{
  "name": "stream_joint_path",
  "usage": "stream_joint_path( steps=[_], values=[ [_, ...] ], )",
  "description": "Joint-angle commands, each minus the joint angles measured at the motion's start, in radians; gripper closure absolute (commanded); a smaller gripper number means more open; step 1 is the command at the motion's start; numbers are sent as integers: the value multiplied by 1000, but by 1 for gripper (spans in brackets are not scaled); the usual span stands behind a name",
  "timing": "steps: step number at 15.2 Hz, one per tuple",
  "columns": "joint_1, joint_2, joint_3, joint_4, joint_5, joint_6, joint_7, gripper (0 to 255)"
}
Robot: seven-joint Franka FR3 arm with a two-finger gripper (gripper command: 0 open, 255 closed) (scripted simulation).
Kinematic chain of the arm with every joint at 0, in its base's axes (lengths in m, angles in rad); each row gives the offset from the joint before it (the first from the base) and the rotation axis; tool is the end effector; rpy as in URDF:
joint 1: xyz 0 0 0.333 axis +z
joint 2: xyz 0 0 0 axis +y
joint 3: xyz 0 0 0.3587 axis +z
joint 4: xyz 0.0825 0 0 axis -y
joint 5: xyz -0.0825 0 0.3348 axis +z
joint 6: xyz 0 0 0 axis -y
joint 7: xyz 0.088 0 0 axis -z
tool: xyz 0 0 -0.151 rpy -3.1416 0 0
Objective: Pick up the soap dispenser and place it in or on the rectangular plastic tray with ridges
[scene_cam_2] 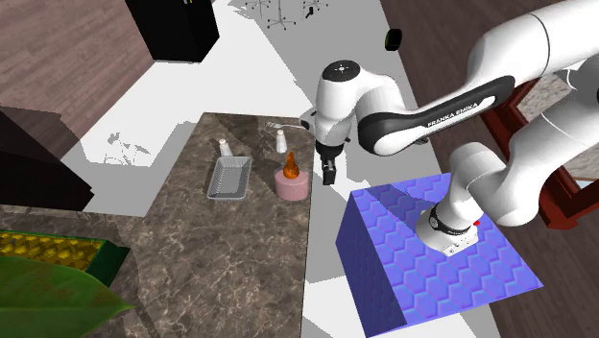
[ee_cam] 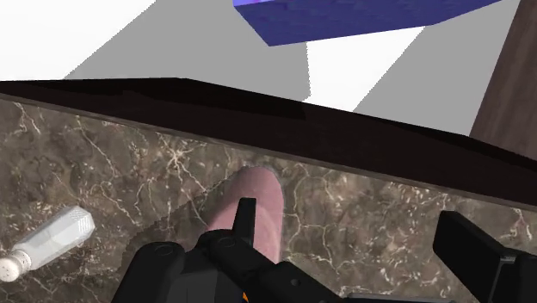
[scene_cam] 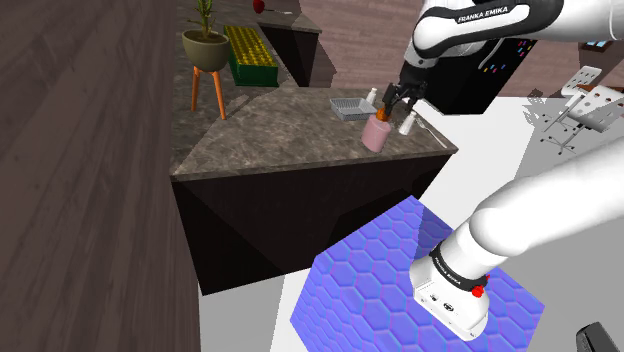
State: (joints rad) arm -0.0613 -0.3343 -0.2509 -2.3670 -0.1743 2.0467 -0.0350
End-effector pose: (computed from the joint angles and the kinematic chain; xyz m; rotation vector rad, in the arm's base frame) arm 0.3635 -0.1408 0.4695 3.0547 -0.2827 -0.0074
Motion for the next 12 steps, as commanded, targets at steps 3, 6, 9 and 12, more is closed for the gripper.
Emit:
stream_joint_path(
  steps=[3, 6, 9, 12],
  values=[
    [-13, 128, -51, 32, 18, 96, -58, 0],
    [-22, 239, -82, 73, 50, 162, -106, 0],
    [-32, 325, -98, 111, 83, 205, -147, 0],
    [-34, 350, -100, 95, 91, 245, -153, 0]
  ],
)
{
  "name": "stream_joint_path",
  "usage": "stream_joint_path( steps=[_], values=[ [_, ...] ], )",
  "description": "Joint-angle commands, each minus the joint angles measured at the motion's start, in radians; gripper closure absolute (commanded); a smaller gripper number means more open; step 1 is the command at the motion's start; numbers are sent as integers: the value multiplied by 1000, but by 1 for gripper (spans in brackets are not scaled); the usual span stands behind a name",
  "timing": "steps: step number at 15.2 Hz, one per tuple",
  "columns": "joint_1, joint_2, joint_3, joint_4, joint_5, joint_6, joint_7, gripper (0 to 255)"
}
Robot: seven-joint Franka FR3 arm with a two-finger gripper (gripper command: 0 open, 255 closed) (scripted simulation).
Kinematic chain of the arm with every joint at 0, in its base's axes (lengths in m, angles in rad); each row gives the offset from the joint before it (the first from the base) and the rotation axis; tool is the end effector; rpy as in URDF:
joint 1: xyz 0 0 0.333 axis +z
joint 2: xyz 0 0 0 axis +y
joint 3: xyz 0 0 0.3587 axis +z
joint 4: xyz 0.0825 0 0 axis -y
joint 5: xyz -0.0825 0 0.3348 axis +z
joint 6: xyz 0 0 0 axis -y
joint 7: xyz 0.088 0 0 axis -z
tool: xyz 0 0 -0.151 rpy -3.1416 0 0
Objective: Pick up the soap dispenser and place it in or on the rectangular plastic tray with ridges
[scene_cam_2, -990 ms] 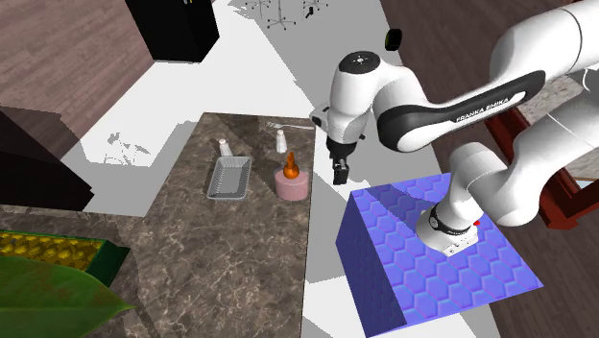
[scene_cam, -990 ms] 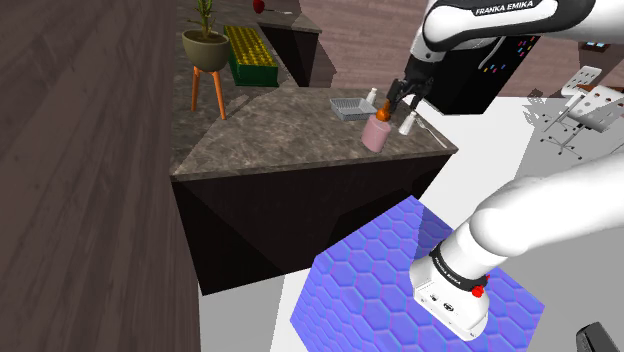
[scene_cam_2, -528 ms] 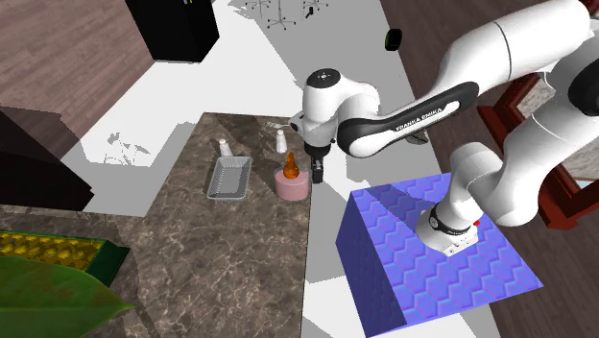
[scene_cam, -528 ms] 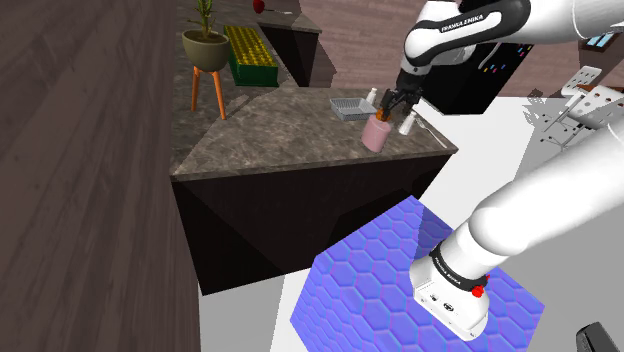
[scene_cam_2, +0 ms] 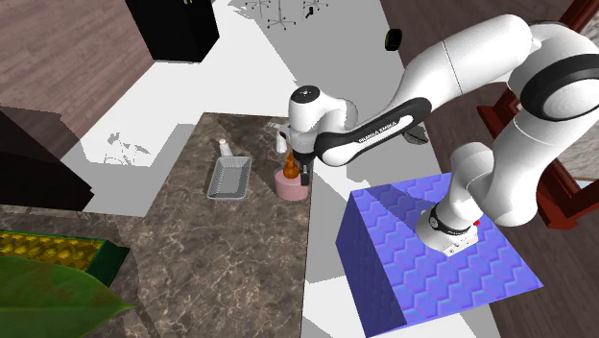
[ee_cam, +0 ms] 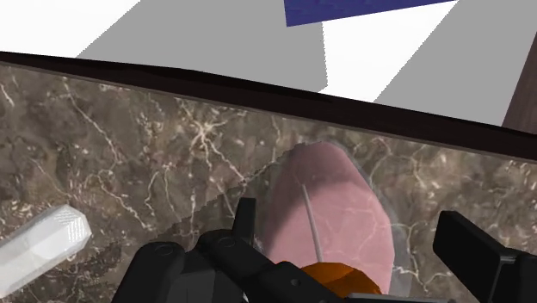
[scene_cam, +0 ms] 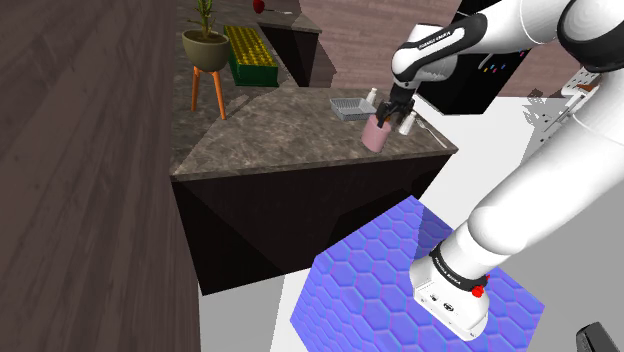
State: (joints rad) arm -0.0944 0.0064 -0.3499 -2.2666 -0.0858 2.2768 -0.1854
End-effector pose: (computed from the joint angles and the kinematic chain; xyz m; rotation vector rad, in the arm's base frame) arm 0.4335 -0.2117 0.3876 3.0600 -0.3122 -0.0262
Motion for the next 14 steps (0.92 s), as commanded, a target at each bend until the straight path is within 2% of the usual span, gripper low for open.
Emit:
stream_joint_path(
  steps=[1, 4, 12, 13, 14],
  values=[
    [-2, 18, -1, -11, 6, 29, -5, 0],
    [-4, 51, -3, -27, 18, 77, -14, 0],
    [-4, 51, -2, -27, 18, 76, -14, 0],
    [-4, 51, -2, -27, 18, 76, -14, 255],
    [-4, 51, -2, -27, 18, 76, -14, 255]
  ],
)
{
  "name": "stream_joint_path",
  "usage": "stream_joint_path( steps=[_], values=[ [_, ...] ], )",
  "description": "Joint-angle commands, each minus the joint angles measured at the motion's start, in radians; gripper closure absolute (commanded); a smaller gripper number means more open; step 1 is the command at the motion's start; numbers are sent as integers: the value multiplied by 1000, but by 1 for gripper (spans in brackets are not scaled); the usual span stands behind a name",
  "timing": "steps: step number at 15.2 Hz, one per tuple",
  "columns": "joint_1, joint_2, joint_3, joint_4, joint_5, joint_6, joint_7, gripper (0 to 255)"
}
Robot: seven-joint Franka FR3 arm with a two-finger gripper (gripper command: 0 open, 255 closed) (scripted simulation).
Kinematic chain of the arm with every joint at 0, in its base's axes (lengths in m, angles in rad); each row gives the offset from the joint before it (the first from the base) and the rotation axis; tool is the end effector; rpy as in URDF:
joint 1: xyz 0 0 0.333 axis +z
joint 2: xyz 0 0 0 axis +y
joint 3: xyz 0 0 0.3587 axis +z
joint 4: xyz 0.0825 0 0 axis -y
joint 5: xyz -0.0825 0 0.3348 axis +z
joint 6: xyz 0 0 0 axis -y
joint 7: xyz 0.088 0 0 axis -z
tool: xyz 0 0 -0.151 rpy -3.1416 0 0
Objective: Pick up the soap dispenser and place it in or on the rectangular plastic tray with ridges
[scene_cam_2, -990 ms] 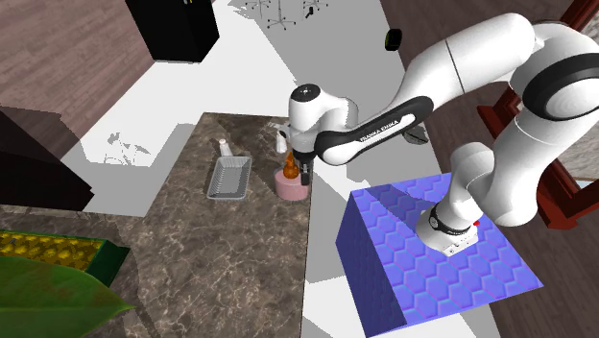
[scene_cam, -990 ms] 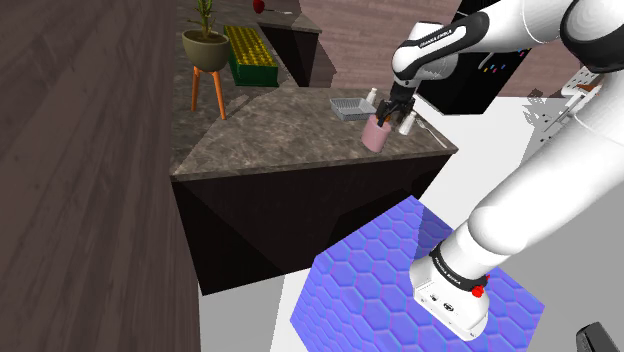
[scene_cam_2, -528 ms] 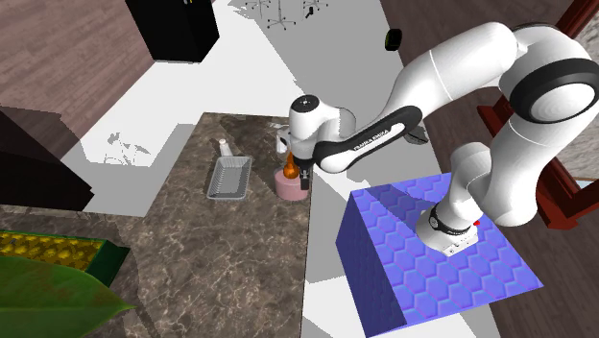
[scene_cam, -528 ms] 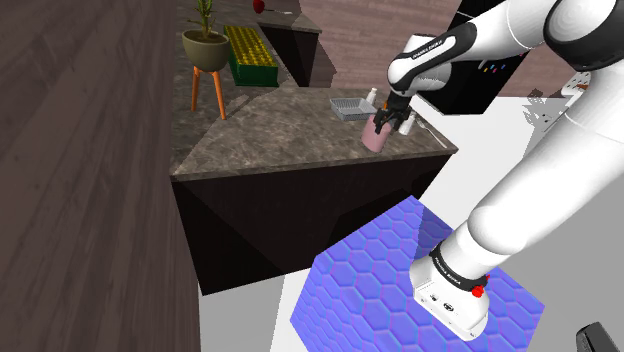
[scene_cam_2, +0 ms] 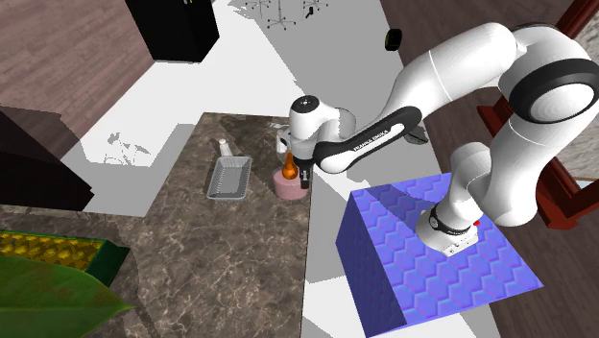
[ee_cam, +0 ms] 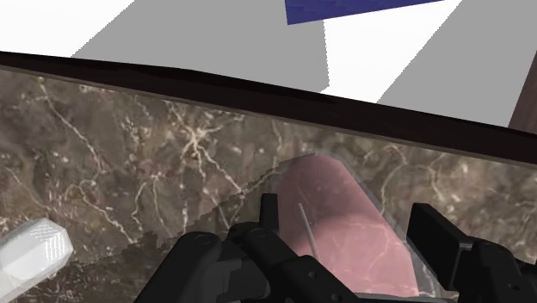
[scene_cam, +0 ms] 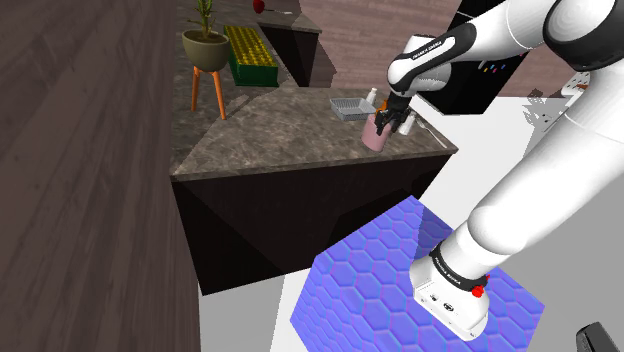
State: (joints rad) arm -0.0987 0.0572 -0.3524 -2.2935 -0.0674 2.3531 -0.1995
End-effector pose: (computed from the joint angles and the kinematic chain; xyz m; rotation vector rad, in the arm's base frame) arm 0.4375 -0.2144 0.3607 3.0597 -0.3126 -0.0253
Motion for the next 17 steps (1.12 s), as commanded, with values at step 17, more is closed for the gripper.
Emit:
stream_joint_path(
  steps=[17],
  values=[
    [3, -77, 1, 48, -27, -121, 14, 255]
  ],
)
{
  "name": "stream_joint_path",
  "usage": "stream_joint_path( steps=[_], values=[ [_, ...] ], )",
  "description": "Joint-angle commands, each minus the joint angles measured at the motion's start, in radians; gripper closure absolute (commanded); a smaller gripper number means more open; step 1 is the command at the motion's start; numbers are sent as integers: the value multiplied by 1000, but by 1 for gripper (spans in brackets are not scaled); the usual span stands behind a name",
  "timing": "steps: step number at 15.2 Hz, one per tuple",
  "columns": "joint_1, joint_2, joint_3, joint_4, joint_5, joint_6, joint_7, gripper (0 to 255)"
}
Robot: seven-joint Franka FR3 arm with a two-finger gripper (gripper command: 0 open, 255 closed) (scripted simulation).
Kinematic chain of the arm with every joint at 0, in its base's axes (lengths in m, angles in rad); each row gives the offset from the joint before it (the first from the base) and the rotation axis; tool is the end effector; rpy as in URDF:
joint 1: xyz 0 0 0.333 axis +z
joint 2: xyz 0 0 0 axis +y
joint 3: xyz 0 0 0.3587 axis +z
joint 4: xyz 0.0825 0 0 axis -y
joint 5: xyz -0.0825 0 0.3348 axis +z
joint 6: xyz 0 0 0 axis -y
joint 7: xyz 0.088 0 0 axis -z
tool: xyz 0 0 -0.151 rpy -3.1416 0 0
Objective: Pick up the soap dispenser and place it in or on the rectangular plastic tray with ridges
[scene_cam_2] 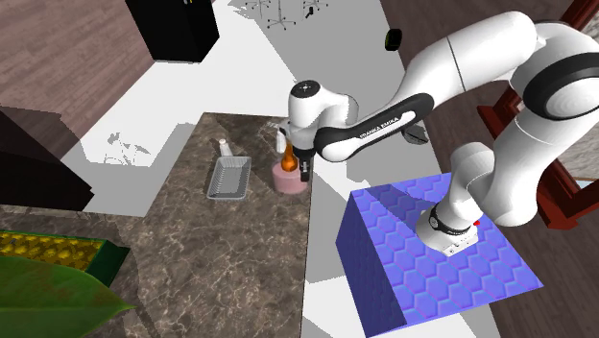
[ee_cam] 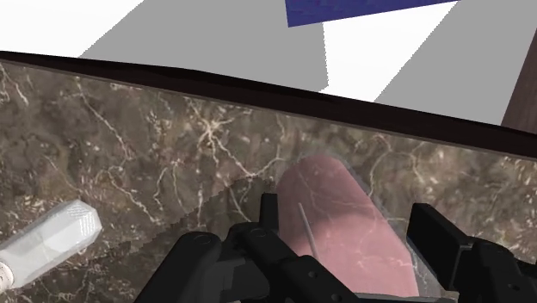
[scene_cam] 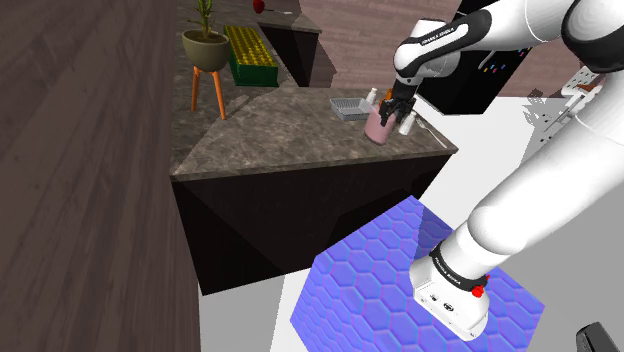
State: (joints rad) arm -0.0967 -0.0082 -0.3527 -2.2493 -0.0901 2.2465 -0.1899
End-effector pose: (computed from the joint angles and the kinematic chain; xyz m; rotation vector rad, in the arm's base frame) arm 0.4318 -0.2147 0.3984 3.0599 -0.3121 -0.0254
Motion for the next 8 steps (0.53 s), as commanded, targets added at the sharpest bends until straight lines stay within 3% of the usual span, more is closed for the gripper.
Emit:
stream_joint_path(
  steps=[1, 8],
  values=[
    [2, -19, 2, 10, -6, -28, 6, 255],
    [3, -65, 6, 60, -19, -122, 11, 255]
  ],
)
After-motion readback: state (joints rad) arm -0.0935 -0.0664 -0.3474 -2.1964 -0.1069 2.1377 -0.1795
